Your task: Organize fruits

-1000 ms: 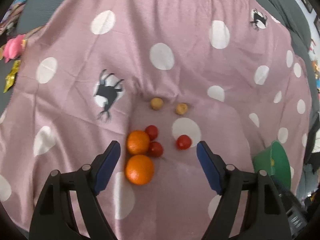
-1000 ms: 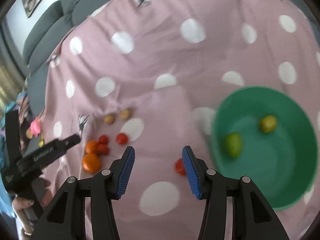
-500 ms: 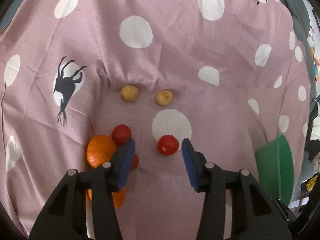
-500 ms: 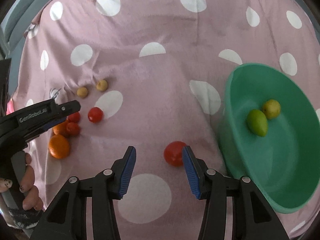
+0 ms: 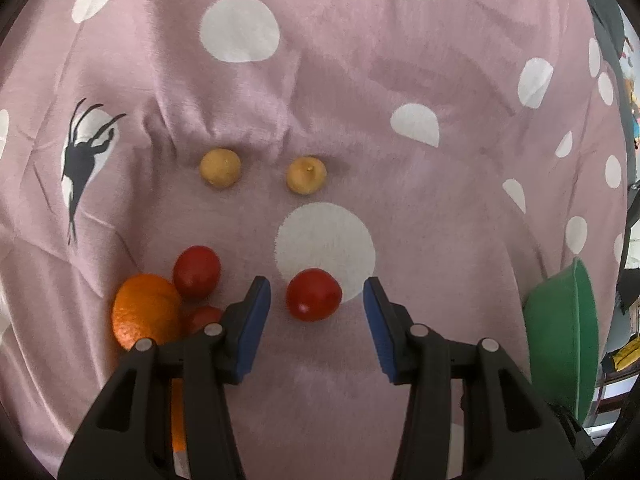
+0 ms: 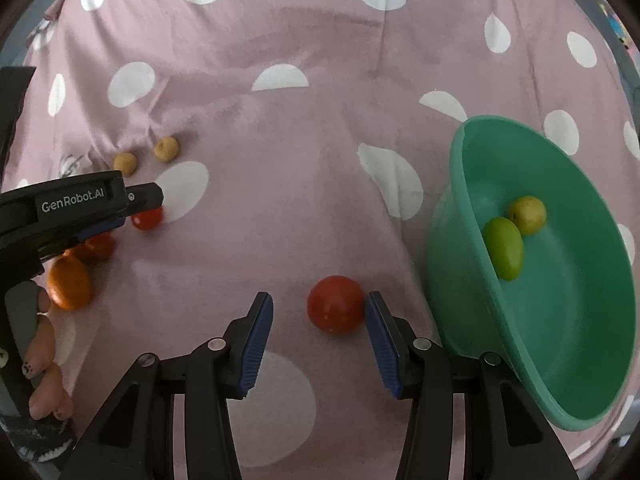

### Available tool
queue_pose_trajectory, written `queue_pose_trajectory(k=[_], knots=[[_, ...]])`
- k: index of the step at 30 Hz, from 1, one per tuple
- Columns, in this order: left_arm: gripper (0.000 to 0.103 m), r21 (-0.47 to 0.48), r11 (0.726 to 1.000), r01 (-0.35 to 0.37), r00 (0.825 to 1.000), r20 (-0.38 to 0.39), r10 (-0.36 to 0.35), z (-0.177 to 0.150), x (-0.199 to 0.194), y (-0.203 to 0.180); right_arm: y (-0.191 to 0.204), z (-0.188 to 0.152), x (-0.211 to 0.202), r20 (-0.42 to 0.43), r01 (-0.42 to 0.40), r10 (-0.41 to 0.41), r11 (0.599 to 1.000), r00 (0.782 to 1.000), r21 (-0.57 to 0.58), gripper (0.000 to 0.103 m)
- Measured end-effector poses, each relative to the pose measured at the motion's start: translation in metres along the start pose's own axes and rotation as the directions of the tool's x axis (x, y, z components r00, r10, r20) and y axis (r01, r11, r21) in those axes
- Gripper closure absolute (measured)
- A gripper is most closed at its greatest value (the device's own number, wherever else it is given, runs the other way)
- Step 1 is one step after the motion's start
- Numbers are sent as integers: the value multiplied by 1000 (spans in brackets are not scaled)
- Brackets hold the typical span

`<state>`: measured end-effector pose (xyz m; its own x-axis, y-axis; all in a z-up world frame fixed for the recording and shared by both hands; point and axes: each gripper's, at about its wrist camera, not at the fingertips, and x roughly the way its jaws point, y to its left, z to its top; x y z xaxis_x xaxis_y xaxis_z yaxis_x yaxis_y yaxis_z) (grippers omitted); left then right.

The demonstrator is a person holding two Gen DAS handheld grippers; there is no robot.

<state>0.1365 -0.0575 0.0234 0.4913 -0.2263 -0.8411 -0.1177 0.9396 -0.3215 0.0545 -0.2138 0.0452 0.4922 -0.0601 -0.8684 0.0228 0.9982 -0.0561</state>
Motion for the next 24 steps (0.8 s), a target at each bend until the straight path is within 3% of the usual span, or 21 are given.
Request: queue_pose_trajectory(k=[7, 12, 15, 17, 21, 24], knots=[[56, 14, 1000, -16, 1000, -21, 16, 1, 12, -5, -3, 0, 8, -14, -23, 24, 1000, 1000, 16, 58], [56, 37, 999, -33, 999, -10, 34, 0, 15, -9, -5, -1, 12, -15, -28, 28, 999, 999, 18, 70], [64, 48, 997, -52, 999, -5, 52, 0, 16, -11, -5, -1, 12, -6, -37, 37, 999, 999, 26, 71], [75, 39, 998, -56, 998, -4, 56, -1, 17, -10, -4, -2, 12, -2, -39, 39, 999, 999, 30, 71], [74, 13, 1000, -13, 1000, -10, 13, -2, 15, -7, -5, -2, 11, 1, -74, 74, 997, 997, 38, 72], [74, 23, 999, -25, 1000, 0, 25, -4, 13, -9, -5, -1, 9, 10, -103, 103, 994, 995, 47, 72]])
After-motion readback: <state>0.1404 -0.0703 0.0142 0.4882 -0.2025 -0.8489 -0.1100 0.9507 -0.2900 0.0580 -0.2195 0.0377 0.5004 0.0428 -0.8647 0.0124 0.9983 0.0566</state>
